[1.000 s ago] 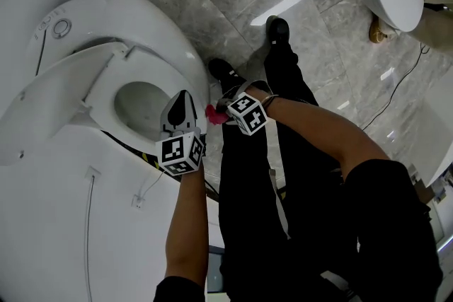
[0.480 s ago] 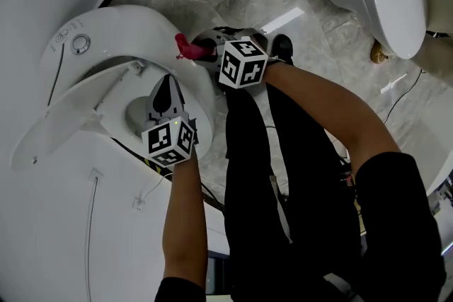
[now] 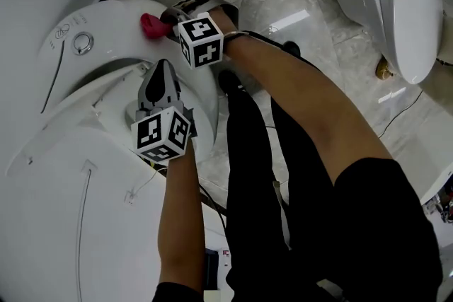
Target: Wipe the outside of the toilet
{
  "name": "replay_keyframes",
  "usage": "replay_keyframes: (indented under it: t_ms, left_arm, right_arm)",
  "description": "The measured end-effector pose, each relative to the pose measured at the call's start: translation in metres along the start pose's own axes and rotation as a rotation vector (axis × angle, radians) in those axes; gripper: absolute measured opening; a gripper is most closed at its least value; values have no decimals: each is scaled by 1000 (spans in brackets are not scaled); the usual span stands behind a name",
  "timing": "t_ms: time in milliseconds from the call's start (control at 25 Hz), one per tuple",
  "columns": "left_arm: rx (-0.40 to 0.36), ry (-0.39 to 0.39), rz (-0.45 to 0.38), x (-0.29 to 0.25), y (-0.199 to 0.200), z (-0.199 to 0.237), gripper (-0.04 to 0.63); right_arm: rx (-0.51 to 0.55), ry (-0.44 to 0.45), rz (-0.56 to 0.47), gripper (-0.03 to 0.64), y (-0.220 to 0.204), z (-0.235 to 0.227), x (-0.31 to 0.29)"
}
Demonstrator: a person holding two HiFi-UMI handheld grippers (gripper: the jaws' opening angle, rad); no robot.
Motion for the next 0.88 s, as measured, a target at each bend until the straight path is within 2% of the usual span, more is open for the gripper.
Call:
replay_keyframes:
  t_ms: [120,280,520,880]
  left_arm:
    - [12,4,12,3,-6,3,11]
    - [20,16,27,12,-15,7,11]
    - [38,26,40,23,-28,10,11]
    - [35,2,66,40,-46,5,11]
  right_arm:
    - [66,58,23,141,-2,8,-10]
    - [62,66,25,141,-5,14,-14]
    - [7,72,47,141,-18,41,-12]
    - [-96,130,84,140,-51,124,0]
Point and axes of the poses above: the fingertips, and each gripper's own axes: x backward along the fingers, z to its left, y out of its top, the point moved 9 cm from there along x, backward along the fingers, and after that the axes turned 14 degrees about -z, right-handed, at the moved point
